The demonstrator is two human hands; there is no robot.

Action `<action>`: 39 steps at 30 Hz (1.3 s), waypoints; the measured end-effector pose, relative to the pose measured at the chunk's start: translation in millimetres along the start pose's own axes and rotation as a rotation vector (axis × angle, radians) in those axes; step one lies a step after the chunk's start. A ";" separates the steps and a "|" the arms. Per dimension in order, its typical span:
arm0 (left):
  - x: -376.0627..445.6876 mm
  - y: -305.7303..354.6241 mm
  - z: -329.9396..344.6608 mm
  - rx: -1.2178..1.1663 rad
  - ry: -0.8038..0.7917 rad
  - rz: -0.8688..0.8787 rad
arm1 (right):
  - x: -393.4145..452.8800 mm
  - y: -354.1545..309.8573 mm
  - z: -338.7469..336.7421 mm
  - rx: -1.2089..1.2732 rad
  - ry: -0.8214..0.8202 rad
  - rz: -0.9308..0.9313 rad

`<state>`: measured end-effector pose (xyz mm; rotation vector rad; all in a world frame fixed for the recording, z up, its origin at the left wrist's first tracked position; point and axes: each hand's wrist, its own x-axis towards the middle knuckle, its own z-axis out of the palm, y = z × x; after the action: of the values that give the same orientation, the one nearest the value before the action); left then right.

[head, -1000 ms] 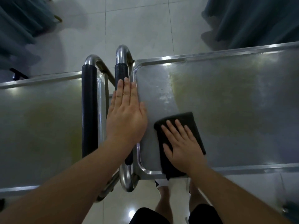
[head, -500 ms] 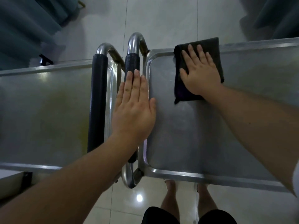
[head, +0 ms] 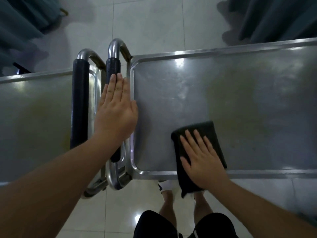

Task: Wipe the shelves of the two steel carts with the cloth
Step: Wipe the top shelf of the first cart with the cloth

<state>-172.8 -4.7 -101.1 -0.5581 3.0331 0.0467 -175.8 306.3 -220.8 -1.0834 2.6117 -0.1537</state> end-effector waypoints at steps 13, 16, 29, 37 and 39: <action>-1.2 -3.5 7.3 0.035 0.028 -0.006 | 189.1 102.0 -64.6 0.047 0.103 0.179; -1.2 -3.8 7.5 0.041 0.029 -0.004 | 240.9 132.3 -84.8 0.054 0.093 0.216; 0.7 -2.7 4.3 0.038 -0.006 -0.033 | 83.8 100.6 -51.1 0.024 0.047 0.128; -2.5 1.9 -0.9 0.011 -0.020 -0.027 | -52.9 99.5 -2.1 -0.023 -0.018 0.072; -2.5 1.8 -1.2 0.024 -0.016 -0.013 | -38.2 106.8 -8.5 -0.014 -0.006 0.061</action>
<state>-171.2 -2.2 -99.8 -0.5726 3.0105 0.0143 -224.9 408.7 -226.5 -1.0054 2.6406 -0.1176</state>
